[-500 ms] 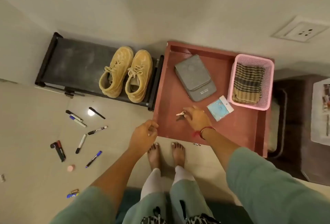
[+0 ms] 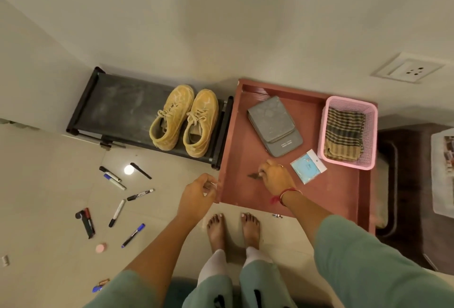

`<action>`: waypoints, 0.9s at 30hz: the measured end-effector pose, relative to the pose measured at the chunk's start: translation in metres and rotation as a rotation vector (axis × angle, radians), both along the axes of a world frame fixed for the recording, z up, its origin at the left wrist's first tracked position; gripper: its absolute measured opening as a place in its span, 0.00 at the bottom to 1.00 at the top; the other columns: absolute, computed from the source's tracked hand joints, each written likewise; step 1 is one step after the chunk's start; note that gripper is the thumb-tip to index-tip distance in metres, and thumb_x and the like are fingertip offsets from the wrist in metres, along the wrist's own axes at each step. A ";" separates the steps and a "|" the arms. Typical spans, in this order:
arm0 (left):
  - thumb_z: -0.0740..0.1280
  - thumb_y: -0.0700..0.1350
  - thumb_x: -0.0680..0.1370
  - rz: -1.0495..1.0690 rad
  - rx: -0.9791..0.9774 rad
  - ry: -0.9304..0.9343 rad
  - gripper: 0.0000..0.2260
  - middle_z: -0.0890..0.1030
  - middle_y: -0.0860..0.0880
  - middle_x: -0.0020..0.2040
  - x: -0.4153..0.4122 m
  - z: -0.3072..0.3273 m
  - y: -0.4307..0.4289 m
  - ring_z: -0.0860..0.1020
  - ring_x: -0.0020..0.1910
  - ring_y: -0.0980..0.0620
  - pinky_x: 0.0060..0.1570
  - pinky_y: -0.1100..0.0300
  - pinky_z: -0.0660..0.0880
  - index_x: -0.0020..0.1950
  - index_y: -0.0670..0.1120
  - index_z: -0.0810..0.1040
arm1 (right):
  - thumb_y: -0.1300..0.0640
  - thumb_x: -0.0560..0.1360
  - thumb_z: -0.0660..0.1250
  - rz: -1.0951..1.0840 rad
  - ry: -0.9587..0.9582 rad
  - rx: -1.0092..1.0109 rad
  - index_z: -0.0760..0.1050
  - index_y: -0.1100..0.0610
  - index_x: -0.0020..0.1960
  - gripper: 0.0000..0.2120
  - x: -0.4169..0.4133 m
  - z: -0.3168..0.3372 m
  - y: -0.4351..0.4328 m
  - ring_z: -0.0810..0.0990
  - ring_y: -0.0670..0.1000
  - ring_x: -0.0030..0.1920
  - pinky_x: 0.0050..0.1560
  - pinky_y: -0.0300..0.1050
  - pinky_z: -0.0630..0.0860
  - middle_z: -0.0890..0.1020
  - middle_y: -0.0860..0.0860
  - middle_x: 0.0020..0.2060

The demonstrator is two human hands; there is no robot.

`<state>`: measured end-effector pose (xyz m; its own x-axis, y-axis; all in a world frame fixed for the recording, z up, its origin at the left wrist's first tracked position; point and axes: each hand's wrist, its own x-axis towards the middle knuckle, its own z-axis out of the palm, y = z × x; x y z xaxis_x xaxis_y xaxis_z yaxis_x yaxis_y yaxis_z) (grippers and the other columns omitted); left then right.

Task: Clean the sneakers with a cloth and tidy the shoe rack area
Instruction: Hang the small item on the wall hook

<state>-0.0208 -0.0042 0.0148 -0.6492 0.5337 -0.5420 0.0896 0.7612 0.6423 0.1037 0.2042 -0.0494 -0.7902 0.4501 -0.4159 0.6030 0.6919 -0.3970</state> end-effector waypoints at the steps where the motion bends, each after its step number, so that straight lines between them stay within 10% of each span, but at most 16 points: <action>1: 0.64 0.39 0.77 -0.012 0.011 0.015 0.08 0.79 0.55 0.42 -0.004 0.009 0.000 0.77 0.43 0.57 0.43 0.64 0.74 0.50 0.51 0.77 | 0.62 0.75 0.62 -0.012 0.027 0.015 0.77 0.58 0.45 0.05 0.001 0.012 -0.001 0.77 0.57 0.42 0.45 0.48 0.72 0.77 0.53 0.44; 27: 0.65 0.42 0.76 -0.119 0.794 0.594 0.08 0.80 0.57 0.47 -0.154 0.406 0.130 0.78 0.47 0.60 0.46 0.63 0.74 0.53 0.53 0.76 | 0.63 0.72 0.70 -0.304 1.268 0.118 0.80 0.57 0.40 0.03 -0.099 0.565 0.066 0.79 0.41 0.36 0.40 0.31 0.74 0.82 0.46 0.36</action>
